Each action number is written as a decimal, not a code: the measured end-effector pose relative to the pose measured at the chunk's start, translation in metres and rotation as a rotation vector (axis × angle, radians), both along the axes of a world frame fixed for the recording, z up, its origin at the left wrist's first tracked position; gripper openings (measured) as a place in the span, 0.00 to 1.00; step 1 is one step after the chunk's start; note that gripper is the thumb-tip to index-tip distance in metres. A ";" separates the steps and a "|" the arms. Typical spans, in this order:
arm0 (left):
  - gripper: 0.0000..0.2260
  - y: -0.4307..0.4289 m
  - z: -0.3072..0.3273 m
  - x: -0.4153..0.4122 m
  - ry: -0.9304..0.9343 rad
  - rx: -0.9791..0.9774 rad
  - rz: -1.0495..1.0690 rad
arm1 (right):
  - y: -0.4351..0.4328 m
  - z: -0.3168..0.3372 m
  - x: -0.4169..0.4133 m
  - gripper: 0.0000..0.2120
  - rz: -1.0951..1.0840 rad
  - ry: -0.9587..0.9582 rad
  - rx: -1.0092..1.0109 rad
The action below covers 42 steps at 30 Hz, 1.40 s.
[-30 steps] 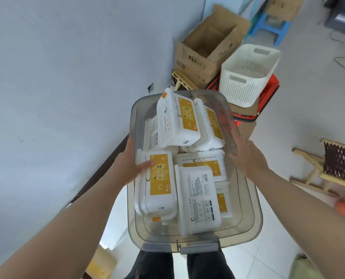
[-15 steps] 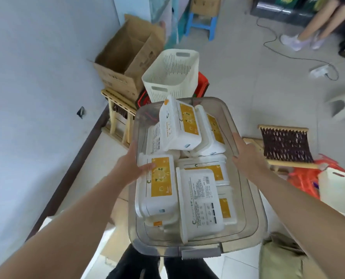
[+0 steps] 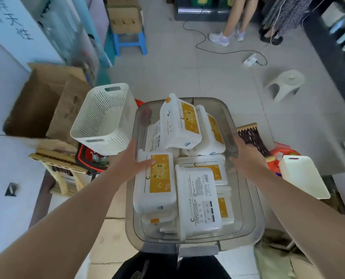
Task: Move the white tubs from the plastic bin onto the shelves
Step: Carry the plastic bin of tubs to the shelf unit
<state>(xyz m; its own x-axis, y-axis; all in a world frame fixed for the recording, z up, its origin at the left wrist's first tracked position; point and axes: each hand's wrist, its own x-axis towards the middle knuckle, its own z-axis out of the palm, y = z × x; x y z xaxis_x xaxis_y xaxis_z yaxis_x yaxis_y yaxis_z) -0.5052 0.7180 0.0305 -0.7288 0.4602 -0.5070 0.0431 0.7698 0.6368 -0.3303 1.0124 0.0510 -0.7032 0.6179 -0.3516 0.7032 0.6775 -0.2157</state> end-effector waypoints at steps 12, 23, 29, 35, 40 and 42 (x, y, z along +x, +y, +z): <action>0.49 0.160 0.010 -0.158 0.048 -0.077 -0.085 | 0.142 0.007 -0.127 0.31 -0.080 0.030 -0.021; 0.44 0.271 0.018 -0.280 0.029 -0.135 0.058 | 0.276 0.009 -0.304 0.34 0.072 0.028 -0.039; 0.51 0.309 0.022 -0.370 0.047 -0.240 0.083 | 0.324 0.009 -0.406 0.34 0.132 0.052 -0.049; 0.51 0.344 0.022 -0.483 0.009 -0.207 0.090 | 0.359 0.000 -0.518 0.33 0.133 0.037 -0.045; 0.45 0.375 0.036 -0.568 0.027 -0.202 0.099 | 0.384 0.003 -0.611 0.32 0.132 0.040 -0.071; 0.44 0.386 0.041 -0.602 0.030 -0.221 0.111 | 0.395 0.004 -0.649 0.31 0.141 0.059 -0.088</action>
